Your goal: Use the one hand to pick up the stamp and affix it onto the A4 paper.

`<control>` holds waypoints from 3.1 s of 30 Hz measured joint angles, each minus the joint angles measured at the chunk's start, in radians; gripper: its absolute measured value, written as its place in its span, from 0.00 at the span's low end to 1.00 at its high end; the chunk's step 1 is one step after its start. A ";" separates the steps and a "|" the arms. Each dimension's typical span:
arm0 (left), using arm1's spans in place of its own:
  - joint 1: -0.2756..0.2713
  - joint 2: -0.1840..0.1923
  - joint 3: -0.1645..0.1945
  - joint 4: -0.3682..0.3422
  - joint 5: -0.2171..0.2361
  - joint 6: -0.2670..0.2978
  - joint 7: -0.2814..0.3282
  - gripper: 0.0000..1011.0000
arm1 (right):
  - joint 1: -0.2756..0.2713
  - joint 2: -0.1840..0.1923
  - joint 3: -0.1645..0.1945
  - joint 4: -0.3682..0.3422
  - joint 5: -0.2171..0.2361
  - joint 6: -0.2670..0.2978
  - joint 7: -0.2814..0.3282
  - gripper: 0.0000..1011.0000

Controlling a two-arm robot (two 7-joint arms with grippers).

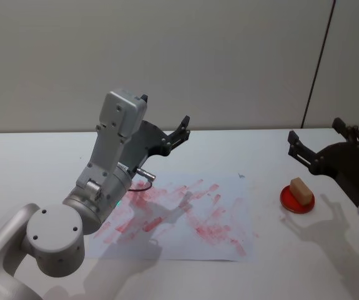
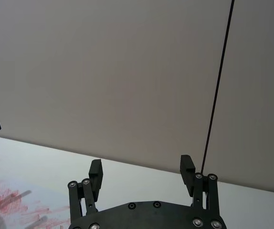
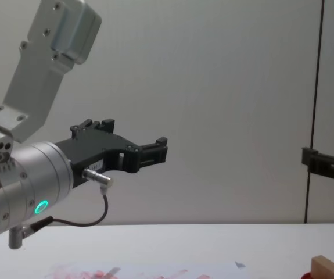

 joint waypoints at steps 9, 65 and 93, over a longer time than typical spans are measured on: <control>0.000 0.000 0.000 0.000 0.000 0.000 0.000 0.99 | -0.045 0.037 0.023 -0.031 0.043 0.046 -0.014 0.99; 0.000 0.000 0.000 0.000 0.000 0.000 0.000 0.99 | 0.155 -0.067 -0.033 0.308 -0.159 0.292 0.083 0.90; 0.000 0.000 0.000 0.000 0.000 0.000 0.000 0.99 | 0.174 -0.083 -0.039 0.330 -0.167 0.254 0.102 0.22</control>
